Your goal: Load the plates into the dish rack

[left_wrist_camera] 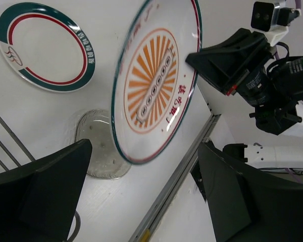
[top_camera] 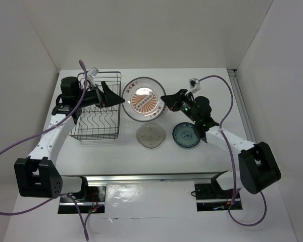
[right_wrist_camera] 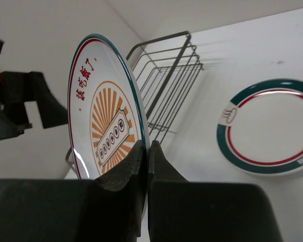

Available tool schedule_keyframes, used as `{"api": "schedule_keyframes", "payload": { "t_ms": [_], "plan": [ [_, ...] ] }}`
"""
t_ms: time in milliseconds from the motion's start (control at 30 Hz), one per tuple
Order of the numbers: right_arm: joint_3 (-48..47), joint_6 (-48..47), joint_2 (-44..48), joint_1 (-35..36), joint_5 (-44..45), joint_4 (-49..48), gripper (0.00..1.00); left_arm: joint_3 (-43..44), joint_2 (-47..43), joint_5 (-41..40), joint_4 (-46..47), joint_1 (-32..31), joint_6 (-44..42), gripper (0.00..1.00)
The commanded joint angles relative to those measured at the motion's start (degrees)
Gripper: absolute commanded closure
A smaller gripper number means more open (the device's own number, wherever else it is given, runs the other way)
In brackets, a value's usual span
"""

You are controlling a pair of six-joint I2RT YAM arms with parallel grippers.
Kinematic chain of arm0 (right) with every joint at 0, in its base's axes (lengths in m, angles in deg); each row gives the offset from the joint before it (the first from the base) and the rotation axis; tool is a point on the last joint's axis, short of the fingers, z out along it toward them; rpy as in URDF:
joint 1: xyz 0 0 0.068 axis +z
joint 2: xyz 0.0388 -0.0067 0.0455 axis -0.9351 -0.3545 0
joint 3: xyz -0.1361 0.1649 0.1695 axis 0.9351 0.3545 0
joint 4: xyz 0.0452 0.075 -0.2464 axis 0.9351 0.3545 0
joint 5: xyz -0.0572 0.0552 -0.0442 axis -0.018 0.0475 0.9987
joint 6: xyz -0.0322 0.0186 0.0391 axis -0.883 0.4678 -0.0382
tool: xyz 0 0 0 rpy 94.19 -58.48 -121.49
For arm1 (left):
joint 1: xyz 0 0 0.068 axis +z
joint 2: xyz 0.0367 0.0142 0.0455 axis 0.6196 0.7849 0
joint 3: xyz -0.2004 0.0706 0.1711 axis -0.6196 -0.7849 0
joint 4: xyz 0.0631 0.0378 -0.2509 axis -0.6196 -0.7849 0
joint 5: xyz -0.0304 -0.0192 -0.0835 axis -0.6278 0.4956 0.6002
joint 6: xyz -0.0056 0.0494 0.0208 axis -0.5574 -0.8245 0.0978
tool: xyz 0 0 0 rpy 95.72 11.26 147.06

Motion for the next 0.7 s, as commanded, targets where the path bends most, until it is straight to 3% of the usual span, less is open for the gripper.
{"api": "schedule_keyframes", "payload": {
  "t_ms": [0, 233, 333, 367, 400, 433, 500, 533, 567, 600, 633, 667],
  "plan": [
    [-3.2, -0.5, 1.4, 2.7, -3.1, -8.2, 1.00, 1.1, 0.5, -1.3, 0.1, -0.2, -1.3, 0.00],
    [-3.2, 0.2, -0.6, 7.1, -2.5, -10.6, 1.00, 2.2, -0.1, -8.0, -3.4, -0.2, -3.9, 0.04],
    [-3.2, 2.2, -2.8, 7.7, -4.6, -13.5, 1.00, 2.2, 0.5, -6.6, -3.4, -0.2, -3.9, 0.37],
    [-3.9, 2.2, -2.9, 8.4, -4.6, -13.5, 1.00, 2.7, 0.5, -6.6, -3.4, -0.2, -3.9, 0.57],
    [-3.9, 2.2, -3.5, 9.1, -4.0, -13.0, 1.00, 2.8, 1.0, -6.6, -4.2, -0.2, -3.9, 0.92],
    [-4.4, 2.2, -3.5, 9.1, -4.0, -13.0, 1.00, 3.4, 1.0, -6.6, -4.8, -0.2, -3.9, 1.00],
    [-4.4, 1.7, -3.5, 9.6, -3.4, -11.9, 0.98, 4.1, 1.0, -7.3, -5.3, -0.2, -3.9, 1.00],
    [-5.1, 1.1, -3.5, 9.6, -2.9, -11.3, 0.88, 4.1, 0.1, -8.0, -6.0, -0.2, -4.6, 1.00],
    [-5.1, 1.1, -3.5, 9.6, -2.9, -11.3, 0.36, 4.1, -1.8, -10.2, -6.0, -0.2, -5.5, 1.00],
    [-5.1, 0.5, -2.9, 9.6, -2.2, -10.8, 0.10, 4.6, -3.1, -12.3, -7.7, -0.2, -6.6, 1.00],
    [-5.1, 0.0, -2.2, 9.6, -1.4, -9.7, 0.01, 5.3, -4.4, -15.2, -8.7, -0.2, -6.6, 1.00],
    [-5.6, -0.5, -2.2, 9.6, -0.9, -8.4, 0.01, 5.9, -5.9, -23.7, -10.3, -0.9, -7.6, 1.00]
  ]
}}
